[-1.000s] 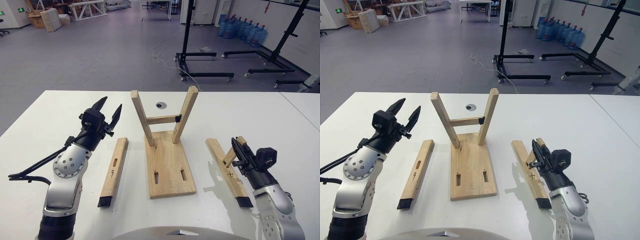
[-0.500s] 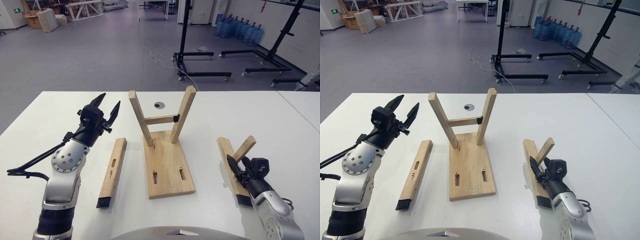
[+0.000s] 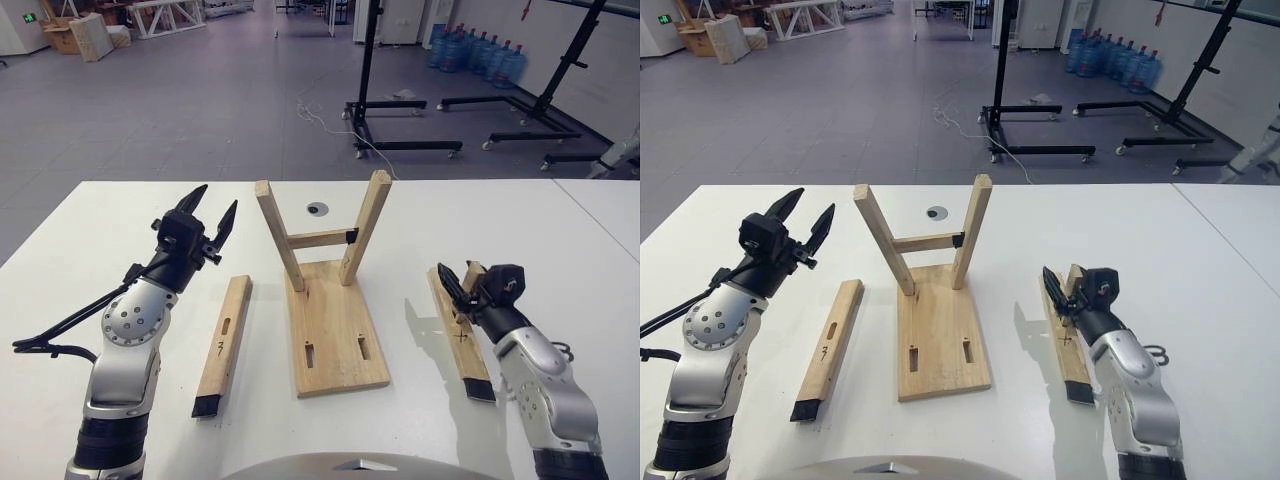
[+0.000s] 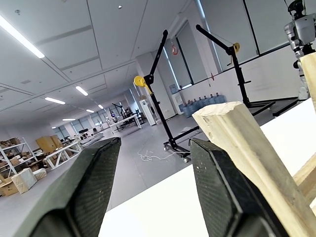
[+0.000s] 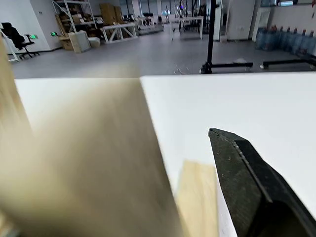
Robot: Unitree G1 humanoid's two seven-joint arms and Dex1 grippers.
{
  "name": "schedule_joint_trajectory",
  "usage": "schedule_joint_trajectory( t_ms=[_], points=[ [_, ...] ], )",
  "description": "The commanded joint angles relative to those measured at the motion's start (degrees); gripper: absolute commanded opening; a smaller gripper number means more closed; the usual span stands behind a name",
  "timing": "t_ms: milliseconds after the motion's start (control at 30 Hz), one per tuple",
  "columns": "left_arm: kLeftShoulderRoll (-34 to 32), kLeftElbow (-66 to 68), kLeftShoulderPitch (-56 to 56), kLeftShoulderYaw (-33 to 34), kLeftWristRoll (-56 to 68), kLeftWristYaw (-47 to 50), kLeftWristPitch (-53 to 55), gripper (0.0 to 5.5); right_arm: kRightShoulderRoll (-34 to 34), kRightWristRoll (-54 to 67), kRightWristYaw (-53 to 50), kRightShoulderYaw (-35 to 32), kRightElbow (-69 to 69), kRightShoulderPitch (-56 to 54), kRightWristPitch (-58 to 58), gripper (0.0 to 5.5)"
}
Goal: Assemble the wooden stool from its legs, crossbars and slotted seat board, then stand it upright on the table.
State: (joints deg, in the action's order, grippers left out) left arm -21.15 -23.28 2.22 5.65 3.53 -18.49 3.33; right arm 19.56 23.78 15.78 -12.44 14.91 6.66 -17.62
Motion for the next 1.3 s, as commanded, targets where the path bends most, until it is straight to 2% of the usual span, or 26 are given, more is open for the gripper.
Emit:
schedule_joint_trajectory(
  t_ms=[33,400,533,633,733,833,933,1067,1300],
  points=[
    [-0.16,0.38,0.39,0.34,-0.46,0.41,-0.26,2.52,-0.02,0.61,-1.65,-0.75,2.59,-3.20,-2.85,3.09],
    [-0.52,0.17,-0.20,1.96,-0.45,0.99,-0.61,2.52,3.96,9.82,-6.93,-7.86,5.91,-26.43,-14.91,3.09],
    [-0.41,0.14,-0.26,1.94,-0.49,1.09,-0.69,2.52,4.80,11.03,-8.72,-8.43,4.15,-33.24,-17.28,3.09],
    [-0.27,0.15,-0.06,1.71,-0.53,1.15,-0.63,2.52,5.36,10.09,-7.92,-7.03,4.09,-32.80,-17.90,3.09],
    [0.08,0.52,0.14,1.11,-0.71,1.23,-0.65,2.52,5.83,4.78,-5.55,-2.20,1.31,-27.29,-15.80,3.09],
    [0.33,1.32,1.15,0.12,-0.79,0.96,-0.59,2.52,3.36,1.35,-6.58,0.44,-2.78,-20.74,-16.48,3.09],
    [0.45,1.40,0.62,-0.01,-0.80,1.07,-0.86,2.52,0.04,1.71,-8.09,3.42,0.05,-16.33,-20.75,3.09],
    [0.56,1.48,-0.28,0.17,-0.95,1.50,-1.22,2.52,-1.59,4.46,-8.97,1.31,2.81,-17.53,-23.63,3.09],
    [0.71,2.25,-0.05,0.30,-0.95,1.77,-1.92,2.52,-1.17,8.16,-10.82,-8.58,2.06,-30.11,-18.91,3.09]
  ],
)
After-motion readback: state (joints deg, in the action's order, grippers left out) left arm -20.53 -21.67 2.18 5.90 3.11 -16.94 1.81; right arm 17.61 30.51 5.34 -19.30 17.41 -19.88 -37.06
